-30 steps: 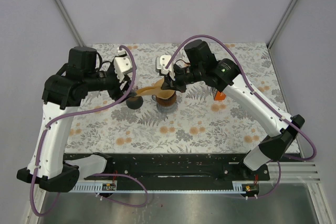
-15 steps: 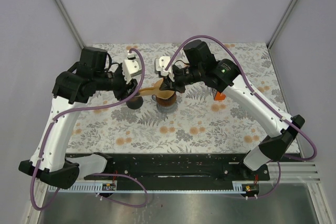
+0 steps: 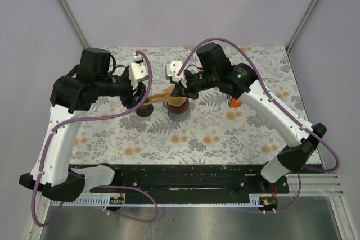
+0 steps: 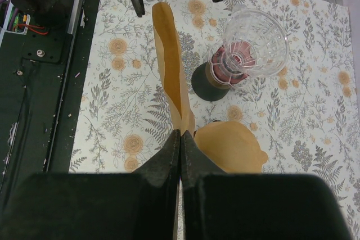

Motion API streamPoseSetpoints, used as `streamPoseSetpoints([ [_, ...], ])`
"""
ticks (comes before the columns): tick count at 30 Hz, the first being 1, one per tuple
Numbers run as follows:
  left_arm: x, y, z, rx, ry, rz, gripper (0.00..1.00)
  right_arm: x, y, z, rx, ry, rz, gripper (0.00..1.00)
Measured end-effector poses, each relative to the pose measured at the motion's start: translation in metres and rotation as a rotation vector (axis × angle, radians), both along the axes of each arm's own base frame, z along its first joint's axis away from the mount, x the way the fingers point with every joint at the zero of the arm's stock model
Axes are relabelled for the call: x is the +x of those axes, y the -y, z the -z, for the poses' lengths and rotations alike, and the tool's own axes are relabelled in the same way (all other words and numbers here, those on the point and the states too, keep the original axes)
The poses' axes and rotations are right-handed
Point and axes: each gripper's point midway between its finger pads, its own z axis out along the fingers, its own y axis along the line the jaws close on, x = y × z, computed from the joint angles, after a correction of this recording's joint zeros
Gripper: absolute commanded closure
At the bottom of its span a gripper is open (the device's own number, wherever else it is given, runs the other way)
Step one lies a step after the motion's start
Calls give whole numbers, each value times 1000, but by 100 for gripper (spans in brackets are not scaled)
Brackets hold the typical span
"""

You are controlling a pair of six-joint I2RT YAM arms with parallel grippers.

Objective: Place the coffee filter in the dripper

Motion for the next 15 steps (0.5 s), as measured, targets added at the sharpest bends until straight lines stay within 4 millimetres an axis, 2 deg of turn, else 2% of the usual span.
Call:
streamPoseSetpoints([
  [8,15,-1,14,22,-18,-42,59,0,0,0,0,1,-1,100],
  [12,20,-2,18,34,-12,-61,59,0,0,0,0,3,-2,100],
  [15,22,-2,24,39,-20,-61,48,0,0,0,0,3,-3,100],
])
